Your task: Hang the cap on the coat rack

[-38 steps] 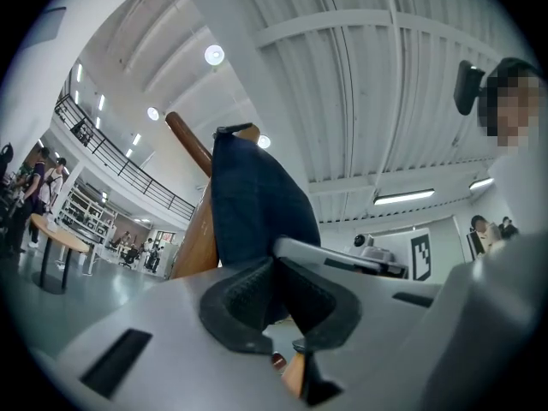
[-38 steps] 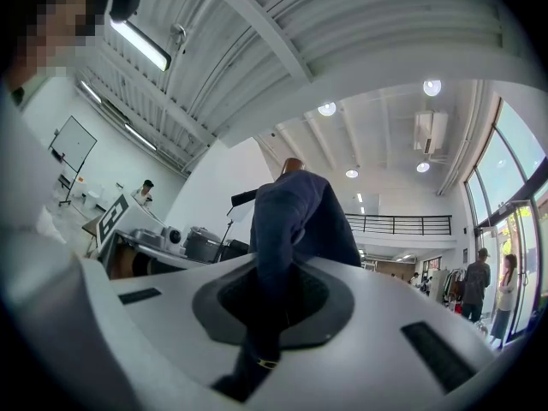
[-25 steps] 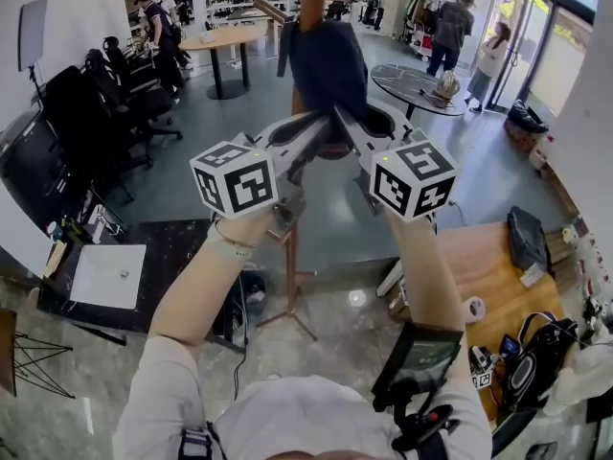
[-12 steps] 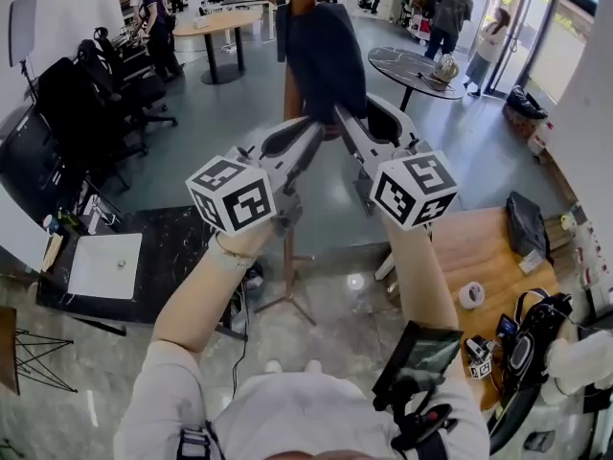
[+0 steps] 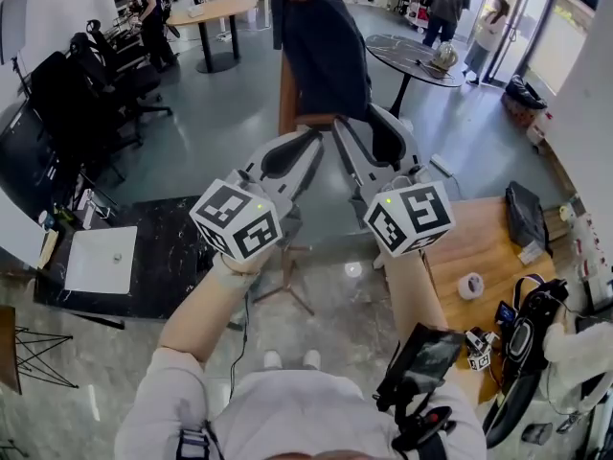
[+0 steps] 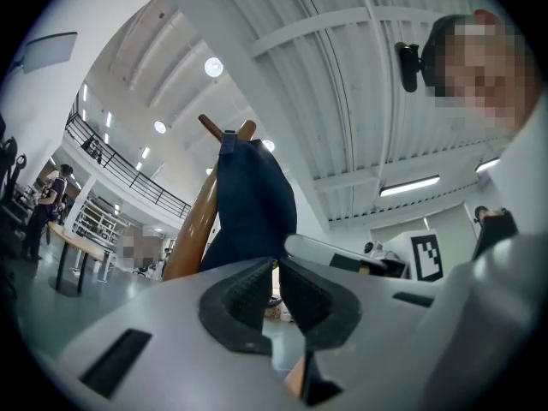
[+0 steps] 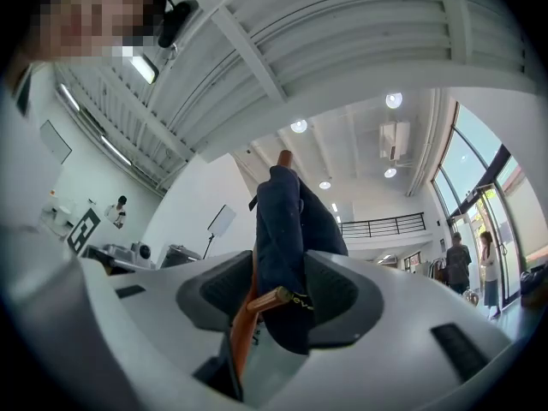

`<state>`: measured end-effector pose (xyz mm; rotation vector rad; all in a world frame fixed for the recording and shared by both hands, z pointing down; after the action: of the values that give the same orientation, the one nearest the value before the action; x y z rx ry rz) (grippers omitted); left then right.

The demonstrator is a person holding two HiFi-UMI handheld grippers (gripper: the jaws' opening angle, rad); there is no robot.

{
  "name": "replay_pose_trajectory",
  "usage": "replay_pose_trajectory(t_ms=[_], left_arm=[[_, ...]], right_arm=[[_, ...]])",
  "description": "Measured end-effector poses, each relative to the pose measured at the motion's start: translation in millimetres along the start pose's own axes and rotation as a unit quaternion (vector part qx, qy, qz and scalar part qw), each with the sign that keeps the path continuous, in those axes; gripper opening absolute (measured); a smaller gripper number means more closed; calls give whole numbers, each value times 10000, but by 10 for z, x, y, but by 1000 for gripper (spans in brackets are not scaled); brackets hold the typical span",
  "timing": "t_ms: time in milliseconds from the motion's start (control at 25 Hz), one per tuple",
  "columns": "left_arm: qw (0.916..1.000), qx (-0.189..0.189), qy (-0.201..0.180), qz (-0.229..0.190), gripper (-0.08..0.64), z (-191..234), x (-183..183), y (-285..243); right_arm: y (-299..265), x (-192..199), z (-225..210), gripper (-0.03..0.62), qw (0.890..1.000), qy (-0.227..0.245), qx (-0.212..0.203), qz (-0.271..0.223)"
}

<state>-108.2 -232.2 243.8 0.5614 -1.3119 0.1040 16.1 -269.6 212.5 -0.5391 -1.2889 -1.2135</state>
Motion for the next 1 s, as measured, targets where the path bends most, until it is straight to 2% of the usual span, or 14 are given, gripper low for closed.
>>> replay_pose_trajectory(t_ms=[280, 400, 720, 1000], left_arm=[[9997, -73, 19, 217, 9, 12, 332, 86], [9990, -124, 103, 406, 9, 33, 460, 118], [9964, -167, 437, 702, 9, 177, 950, 159], [9892, -402, 749, 1195, 9, 388, 1551, 288]], right_arm=[[156, 108, 179, 178, 9990, 327, 246, -165], [206, 219, 211, 178, 9989, 289, 337, -162], [229, 950, 238, 178, 9974, -414, 418, 409], [359, 1746, 311, 178, 9869, -1221, 590, 874]])
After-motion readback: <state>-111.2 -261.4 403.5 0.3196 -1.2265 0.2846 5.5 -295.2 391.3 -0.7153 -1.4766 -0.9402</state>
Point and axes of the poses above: the fingertips, and each gripper's own axes: y backward along the fingers, z to its left, x out of its underside, the point moved 7 cm from there along y, backward along the fingers, and after that the axes turned 13 degrees about -x, right-handed, at the moved point
